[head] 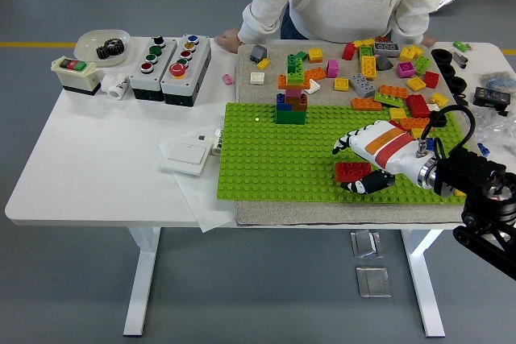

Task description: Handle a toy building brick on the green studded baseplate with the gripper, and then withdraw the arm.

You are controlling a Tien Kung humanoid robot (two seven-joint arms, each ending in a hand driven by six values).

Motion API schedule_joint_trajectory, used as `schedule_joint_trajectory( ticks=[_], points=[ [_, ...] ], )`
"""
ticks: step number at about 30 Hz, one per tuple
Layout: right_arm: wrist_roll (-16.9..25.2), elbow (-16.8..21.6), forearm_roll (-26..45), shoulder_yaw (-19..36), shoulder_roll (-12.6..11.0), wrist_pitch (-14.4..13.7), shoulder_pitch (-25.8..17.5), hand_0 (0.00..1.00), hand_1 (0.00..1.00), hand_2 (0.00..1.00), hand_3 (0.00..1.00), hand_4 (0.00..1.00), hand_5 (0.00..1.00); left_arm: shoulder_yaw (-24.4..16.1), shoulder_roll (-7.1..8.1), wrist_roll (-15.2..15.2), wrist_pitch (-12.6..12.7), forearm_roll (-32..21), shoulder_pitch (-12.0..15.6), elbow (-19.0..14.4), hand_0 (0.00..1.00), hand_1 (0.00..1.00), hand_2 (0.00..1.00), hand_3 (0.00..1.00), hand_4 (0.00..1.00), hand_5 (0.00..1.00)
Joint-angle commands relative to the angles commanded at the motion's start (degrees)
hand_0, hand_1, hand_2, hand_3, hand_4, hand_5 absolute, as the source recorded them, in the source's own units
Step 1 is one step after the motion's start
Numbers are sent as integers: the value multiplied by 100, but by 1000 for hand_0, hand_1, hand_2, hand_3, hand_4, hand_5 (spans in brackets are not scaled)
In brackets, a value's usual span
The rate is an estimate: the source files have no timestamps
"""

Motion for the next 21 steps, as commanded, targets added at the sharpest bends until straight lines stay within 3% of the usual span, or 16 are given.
schedule_joint_trajectory(
  ticks=[3, 4, 7, 9, 10, 15, 16, 21],
  points=[
    [-26, 56, 17, 36, -20, 19, -24, 469, 613, 744, 826, 986, 487, 0, 1, -1, 0, 1, 1, 0, 779, 718, 678, 564, 589, 611],
    [-58, 149, 92, 124, -69, 51, -84, 483, 619, 773, 860, 998, 564, -7, 1, -1, 0, 6, 1, 0, 778, 718, 678, 564, 589, 610],
    [-103, 346, 231, 304, -189, 33, -206, 483, 619, 773, 860, 998, 564, -19, 1, -2, 2, 12, 5, 0, 778, 718, 678, 564, 589, 610],
    [-170, 572, 442, 450, -333, -101, -331, 483, 619, 773, 860, 998, 564, -45, 0, -1, 1, 35, 13, 0, 778, 718, 678, 564, 589, 610],
    [-200, 686, 539, 502, -393, -190, -385, 595, 648, 763, 840, 998, 570, -57, -1, 1, 0, 50, 17, 0, 778, 717, 678, 564, 587, 608],
    [-184, 1006, 917, 701, -599, -354, -602, 595, 648, 763, 840, 998, 570, -98, -4, 9, -7, 113, 32, 0, 778, 717, 678, 564, 587, 608],
    [-168, 1059, 1052, 744, -643, -362, -656, 645, 670, 742, 655, 875, 539, -105, -4, 10, -9, 127, 34, 0, 779, 717, 678, 563, 588, 608],
    [15, 1221, 1564, 944, -823, -398, -918, 645, 670, 742, 655, 875, 539, -119, -3, 14, -10, 158, 52, 0, 779, 717, 678, 563, 588, 608]
  ],
)
